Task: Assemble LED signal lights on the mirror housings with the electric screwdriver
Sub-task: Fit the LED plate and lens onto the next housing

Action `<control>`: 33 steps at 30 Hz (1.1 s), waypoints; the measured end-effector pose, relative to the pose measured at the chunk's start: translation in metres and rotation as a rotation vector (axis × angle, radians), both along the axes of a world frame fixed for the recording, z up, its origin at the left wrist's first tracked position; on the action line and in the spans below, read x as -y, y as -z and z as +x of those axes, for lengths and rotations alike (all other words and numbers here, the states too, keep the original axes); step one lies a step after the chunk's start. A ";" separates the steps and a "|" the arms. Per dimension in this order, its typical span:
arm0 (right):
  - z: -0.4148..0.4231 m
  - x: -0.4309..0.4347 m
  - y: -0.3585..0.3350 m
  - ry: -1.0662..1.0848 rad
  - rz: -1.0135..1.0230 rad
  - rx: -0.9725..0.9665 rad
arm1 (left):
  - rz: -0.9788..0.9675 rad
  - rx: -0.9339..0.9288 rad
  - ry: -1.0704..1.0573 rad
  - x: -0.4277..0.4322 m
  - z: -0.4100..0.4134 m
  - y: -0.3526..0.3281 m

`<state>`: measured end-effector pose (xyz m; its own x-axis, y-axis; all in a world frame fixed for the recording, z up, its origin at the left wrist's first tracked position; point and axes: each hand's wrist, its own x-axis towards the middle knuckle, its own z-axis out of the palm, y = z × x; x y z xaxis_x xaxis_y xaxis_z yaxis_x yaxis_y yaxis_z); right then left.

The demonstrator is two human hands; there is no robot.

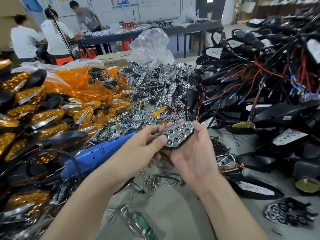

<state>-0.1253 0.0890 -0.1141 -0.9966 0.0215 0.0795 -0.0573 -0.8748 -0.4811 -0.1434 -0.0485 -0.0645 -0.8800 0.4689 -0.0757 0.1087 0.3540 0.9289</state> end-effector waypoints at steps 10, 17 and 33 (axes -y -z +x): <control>0.003 0.001 -0.004 -0.020 -0.009 0.006 | -0.009 -0.029 -0.024 -0.002 0.002 0.003; 0.007 -0.002 -0.008 -0.016 -0.016 0.024 | 0.010 -0.068 -0.045 -0.005 0.005 0.005; 0.007 -0.009 -0.010 0.103 -0.179 0.041 | -0.154 -0.263 -0.061 0.008 0.017 0.014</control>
